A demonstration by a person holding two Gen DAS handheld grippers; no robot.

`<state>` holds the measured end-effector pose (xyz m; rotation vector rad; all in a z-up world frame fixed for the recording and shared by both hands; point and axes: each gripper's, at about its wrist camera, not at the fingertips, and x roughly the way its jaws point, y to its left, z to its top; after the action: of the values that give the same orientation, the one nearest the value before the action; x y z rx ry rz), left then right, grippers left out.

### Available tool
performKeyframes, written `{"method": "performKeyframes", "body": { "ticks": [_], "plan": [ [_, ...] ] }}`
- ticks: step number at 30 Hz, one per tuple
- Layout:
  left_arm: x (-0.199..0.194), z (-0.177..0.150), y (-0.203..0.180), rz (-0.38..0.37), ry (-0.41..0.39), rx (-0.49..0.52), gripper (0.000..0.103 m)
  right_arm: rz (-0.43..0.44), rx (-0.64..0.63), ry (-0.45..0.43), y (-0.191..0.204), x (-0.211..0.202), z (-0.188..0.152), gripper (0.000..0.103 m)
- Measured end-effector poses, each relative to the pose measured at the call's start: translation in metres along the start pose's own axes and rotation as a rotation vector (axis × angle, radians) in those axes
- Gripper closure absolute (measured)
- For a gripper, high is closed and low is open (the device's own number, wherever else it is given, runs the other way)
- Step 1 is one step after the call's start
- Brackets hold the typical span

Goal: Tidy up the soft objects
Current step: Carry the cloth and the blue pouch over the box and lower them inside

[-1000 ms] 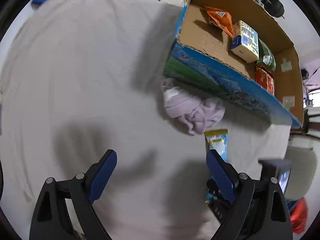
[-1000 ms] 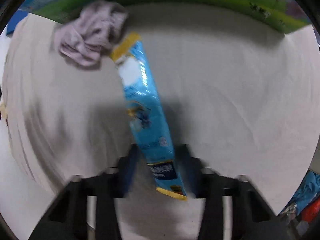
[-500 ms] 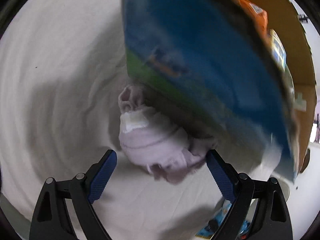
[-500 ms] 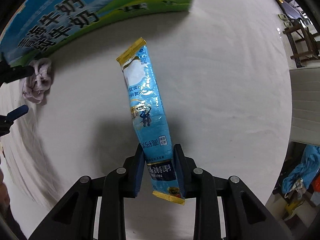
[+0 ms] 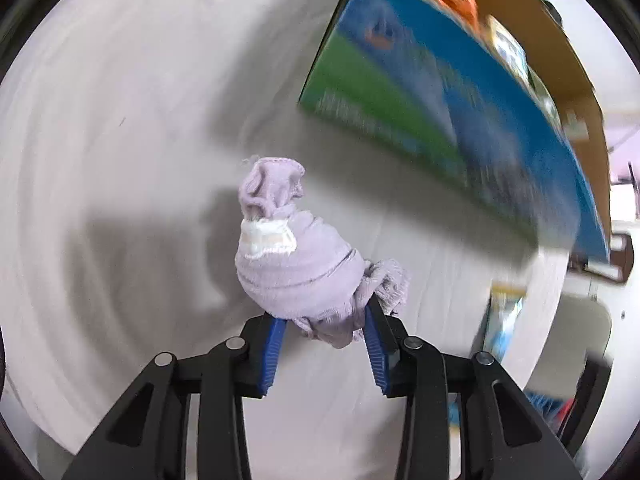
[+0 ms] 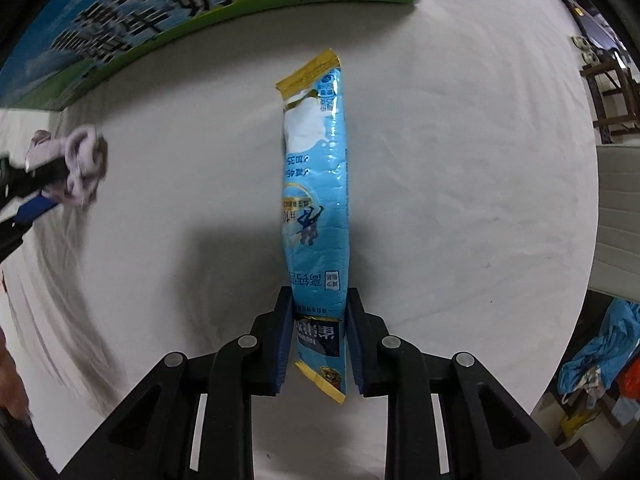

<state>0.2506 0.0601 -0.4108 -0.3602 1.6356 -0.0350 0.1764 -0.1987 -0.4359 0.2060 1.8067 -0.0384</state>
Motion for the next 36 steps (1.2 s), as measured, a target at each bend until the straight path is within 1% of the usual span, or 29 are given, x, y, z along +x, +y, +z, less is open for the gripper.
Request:
{"method": "performKeyframes", "body": {
  "ticks": [2, 4, 5, 8, 9, 10, 11, 13, 14, 15, 17, 19, 20, 21, 22, 23, 24, 28, 31, 33, 36],
  "plan": [
    [-0.004, -0.018, 0.005, -0.002, 0.017, 0.010, 0.069, -0.006, -0.019, 0.005, 0.003, -0.001, -0.001, 0.077],
    [-0.002, -0.027, 0.010, -0.003, 0.038, 0.027, 0.068, -0.013, -0.029, 0.003, 0.004, -0.001, 0.002, 0.077],
    [0.000, -0.028, 0.012, -0.010, 0.051, 0.021, 0.065, -0.021, -0.036, 0.004, 0.003, 0.001, 0.002, 0.077],
    [0.010, -0.028, 0.029, -0.054, 0.090, -0.080, 0.064, -0.024, -0.029, 0.007, 0.010, 0.007, 0.005, 0.076],
    [0.013, -0.025, 0.038, -0.092, 0.099, -0.132, 0.063, -0.023, -0.023, 0.009, 0.009, 0.009, 0.006, 0.076],
    [0.015, -0.024, 0.047, -0.131, 0.105, -0.186, 0.058, -0.018, -0.016, 0.010, 0.008, 0.012, 0.003, 0.076],
    [0.020, -0.023, 0.050, -0.151, 0.110, -0.225, 0.054, -0.004, -0.003, 0.010, 0.008, 0.014, 0.004, 0.074],
    [0.026, -0.022, 0.053, -0.154, 0.111, -0.260, 0.051, 0.010, 0.020, 0.008, 0.004, 0.016, 0.008, 0.070],
    [0.029, -0.022, 0.052, -0.147, 0.112, -0.266, 0.048, 0.023, 0.035, 0.002, 0.000, 0.015, 0.010, 0.065],
    [0.028, -0.020, 0.046, -0.133, 0.091, -0.266, 0.047, 0.039, 0.044, -0.006, 0.000, 0.015, 0.012, 0.056],
    [0.026, -0.016, 0.040, -0.079, 0.075, -0.230, 0.047, 0.024, 0.039, -0.007, 0.005, 0.014, 0.015, 0.052],
    [0.023, -0.013, 0.037, -0.032, 0.047, -0.210, 0.048, -0.012, 0.026, -0.008, 0.011, 0.015, 0.016, 0.052],
    [0.023, -0.012, 0.031, -0.009, 0.037, -0.195, 0.052, -0.028, 0.028, -0.012, 0.013, 0.016, 0.015, 0.053],
    [0.023, -0.011, 0.026, 0.019, 0.024, -0.169, 0.054, -0.054, 0.028, -0.017, 0.015, 0.015, 0.015, 0.060],
    [0.022, -0.012, 0.022, 0.028, 0.012, -0.149, 0.057, -0.083, 0.021, -0.024, 0.017, 0.014, 0.014, 0.067],
    [0.020, -0.013, 0.021, 0.035, 0.007, -0.137, 0.059, -0.077, 0.010, -0.031, 0.019, 0.013, 0.013, 0.081],
    [0.019, -0.014, 0.018, 0.045, 0.002, -0.117, 0.059, -0.077, 0.007, -0.024, 0.021, 0.014, 0.011, 0.084],
    [0.007, -0.028, -0.003, 0.060, -0.028, -0.037, 0.060, -0.060, -0.012, -0.021, 0.020, 0.010, 0.006, 0.087],
    [-0.008, -0.040, -0.026, 0.058, -0.066, 0.021, 0.060, -0.020, -0.030, -0.034, 0.019, -0.009, 0.005, 0.087],
    [-0.027, -0.047, -0.040, 0.044, -0.097, 0.059, 0.060, 0.013, -0.044, -0.053, 0.016, -0.026, 0.001, 0.087],
    [-0.057, -0.050, -0.060, 0.024, -0.152, 0.108, 0.060, 0.063, -0.065, -0.091, 0.017, -0.057, -0.001, 0.087]
  ]
}}
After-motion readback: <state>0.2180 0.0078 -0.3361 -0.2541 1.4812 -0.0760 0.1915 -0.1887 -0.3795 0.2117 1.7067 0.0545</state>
